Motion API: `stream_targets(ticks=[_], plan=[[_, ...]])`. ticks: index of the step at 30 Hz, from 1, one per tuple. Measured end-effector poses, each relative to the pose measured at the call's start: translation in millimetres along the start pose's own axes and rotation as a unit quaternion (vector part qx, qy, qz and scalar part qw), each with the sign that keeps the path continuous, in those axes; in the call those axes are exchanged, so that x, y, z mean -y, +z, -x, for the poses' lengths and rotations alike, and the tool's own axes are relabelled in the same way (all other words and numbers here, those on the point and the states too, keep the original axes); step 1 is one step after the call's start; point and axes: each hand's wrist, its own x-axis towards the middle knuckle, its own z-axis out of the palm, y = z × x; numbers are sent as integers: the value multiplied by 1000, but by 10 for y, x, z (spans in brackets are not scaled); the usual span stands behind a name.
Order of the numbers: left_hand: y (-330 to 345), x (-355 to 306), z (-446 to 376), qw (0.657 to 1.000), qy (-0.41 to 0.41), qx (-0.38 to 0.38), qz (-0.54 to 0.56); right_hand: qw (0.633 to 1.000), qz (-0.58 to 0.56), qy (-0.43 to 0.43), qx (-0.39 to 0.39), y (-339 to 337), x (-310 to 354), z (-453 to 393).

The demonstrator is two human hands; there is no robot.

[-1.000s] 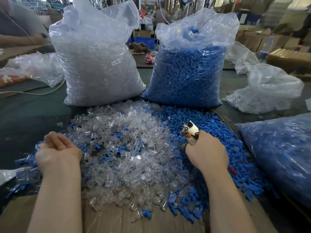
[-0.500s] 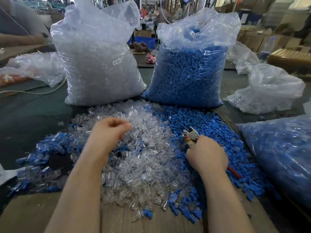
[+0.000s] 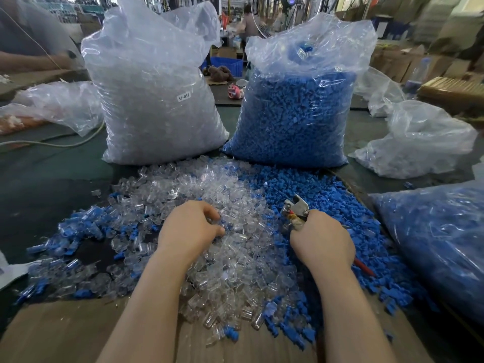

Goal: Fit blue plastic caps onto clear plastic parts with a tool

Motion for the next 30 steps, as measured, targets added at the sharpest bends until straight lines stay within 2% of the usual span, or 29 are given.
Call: stream_targets(ticks=[5,11,15,19,21,23,25,30], plan=[[-28,-4,-15,992,37,-27,114,999,-22,18,-38,-15,-5,-16],[-40,-109,-2,953,47,2,299,992,-100,-14,-74,-1,17,-43],[-31,-158,-4,893,15,64,446,982,-150,-39,-108,16,25,-48],[-22,-205,13,833,-5,109,542,970,-191,-83,-124,22,18,-61],[-10,-241,30,829,-2,108,549,961,-224,-96,-130,12,24,-51],[13,-280,52,841,2,88,533,945,-276,-111,-133,0,33,-30],[38,-320,69,851,4,71,521,923,-343,-120,-128,-14,51,-3],[81,-408,98,840,3,49,540,854,-494,-139,-87,-53,96,40]])
